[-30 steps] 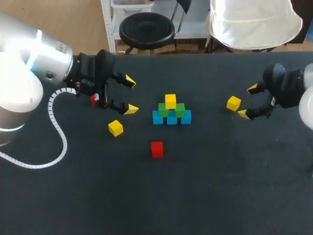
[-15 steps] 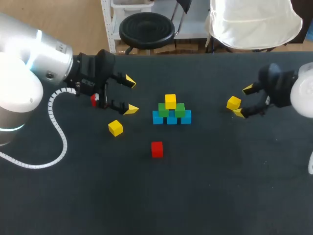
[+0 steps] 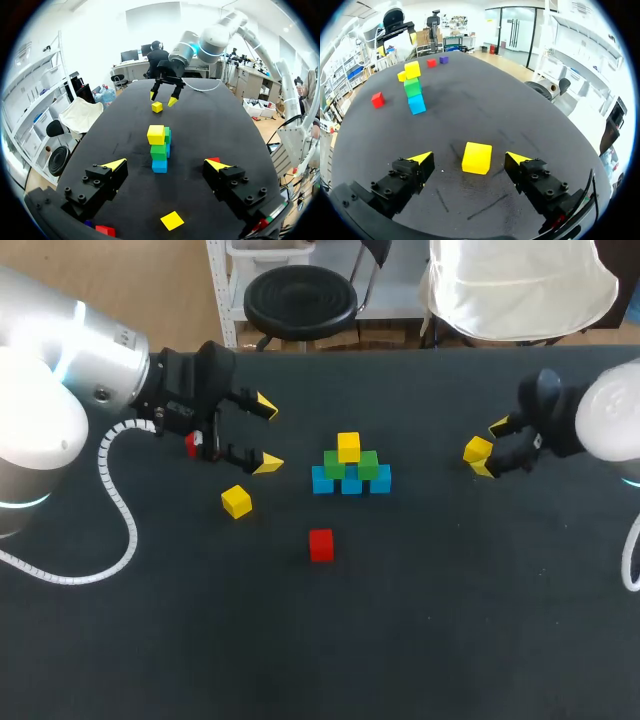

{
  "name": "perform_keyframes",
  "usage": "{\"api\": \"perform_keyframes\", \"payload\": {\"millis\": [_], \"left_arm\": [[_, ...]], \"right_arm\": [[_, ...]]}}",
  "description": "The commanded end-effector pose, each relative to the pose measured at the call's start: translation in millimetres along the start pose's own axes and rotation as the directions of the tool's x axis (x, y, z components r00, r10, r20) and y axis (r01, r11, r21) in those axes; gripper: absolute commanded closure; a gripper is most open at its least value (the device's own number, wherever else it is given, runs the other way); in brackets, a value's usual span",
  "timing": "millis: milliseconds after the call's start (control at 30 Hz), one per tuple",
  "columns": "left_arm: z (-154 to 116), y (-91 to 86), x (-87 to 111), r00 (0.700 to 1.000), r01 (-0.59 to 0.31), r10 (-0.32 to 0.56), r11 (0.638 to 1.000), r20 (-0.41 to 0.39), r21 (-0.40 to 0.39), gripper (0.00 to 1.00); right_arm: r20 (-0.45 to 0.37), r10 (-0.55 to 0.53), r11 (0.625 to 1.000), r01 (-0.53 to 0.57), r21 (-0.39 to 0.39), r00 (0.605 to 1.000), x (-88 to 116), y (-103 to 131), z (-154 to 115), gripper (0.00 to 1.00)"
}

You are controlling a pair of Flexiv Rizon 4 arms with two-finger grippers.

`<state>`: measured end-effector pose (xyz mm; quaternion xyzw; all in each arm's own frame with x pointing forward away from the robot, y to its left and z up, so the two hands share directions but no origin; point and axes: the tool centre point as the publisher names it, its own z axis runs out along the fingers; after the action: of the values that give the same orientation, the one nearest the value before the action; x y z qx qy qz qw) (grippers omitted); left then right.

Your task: Place the blue cubes, place green cubes on the blue cubes, place the yellow cubes on the green cubes, then place the red cubes on the yellow cubes, and place purple cube on the red cubes.

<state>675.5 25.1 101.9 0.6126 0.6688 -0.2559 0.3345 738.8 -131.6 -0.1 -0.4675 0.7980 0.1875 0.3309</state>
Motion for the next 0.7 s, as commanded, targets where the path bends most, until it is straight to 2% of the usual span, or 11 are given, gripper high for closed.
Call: {"api": "perform_keyframes", "payload": {"millis": [33,200,400,433,500,533,633,700], "left_arm": [[-0.4,-0.9,1.6,1.000,-0.003,0.004,1.000,0.007,-0.002,0.00],[-0.4,-0.9,1.6,1.000,-0.003,0.004,1.000,0.007,-0.002,0.00],[-0.4,-0.9,1.6,1.000,-0.003,0.004,1.000,0.007,-0.002,0.00],[-0.4,-0.9,1.6,1.000,-0.003,0.004,1.000,0.007,-0.002,0.00],[-0.4,-0.9,1.6,1.000,-0.003,0.004,1.000,0.007,-0.002,0.00],[-0.4,-0.9,1.6,1.000,-0.003,0.004,1.000,0.007,-0.002,0.00],[-0.4,-0.9,1.6,1.000,-0.003,0.004,1.000,0.007,-0.002,0.00],[-0.4,-0.9,1.6,1.000,-0.003,0.004,1.000,0.007,-0.002,0.00]], "right_arm": [[0.004,0.003,1.000,-0.003,-0.015,1.000,2.8,-7.7,2.5,0.15],[-0.001,0.008,1.000,-0.008,-0.024,1.000,3.4,-7.3,4.6,0.27],[-0.013,0.003,0.999,-0.003,-0.034,1.000,2.5,-8.5,7.8,0.25],[-0.020,0.001,0.999,-0.002,-0.035,1.000,2.4,-8.9,8.1,0.27],[-0.023,0.001,0.999,-0.002,-0.034,1.000,2.4,-9.8,8.7,0.33],[-0.027,0.001,0.999,-0.002,-0.032,1.000,2.5,-10.0,8.8,0.49],[-0.035,-0.001,1.000,0.000,-0.028,0.999,2.3,-10.7,8.6,0.58],[-0.036,-0.003,1.000,0.002,-0.026,0.999,2.2,-11.0,8.3,0.69]]}}
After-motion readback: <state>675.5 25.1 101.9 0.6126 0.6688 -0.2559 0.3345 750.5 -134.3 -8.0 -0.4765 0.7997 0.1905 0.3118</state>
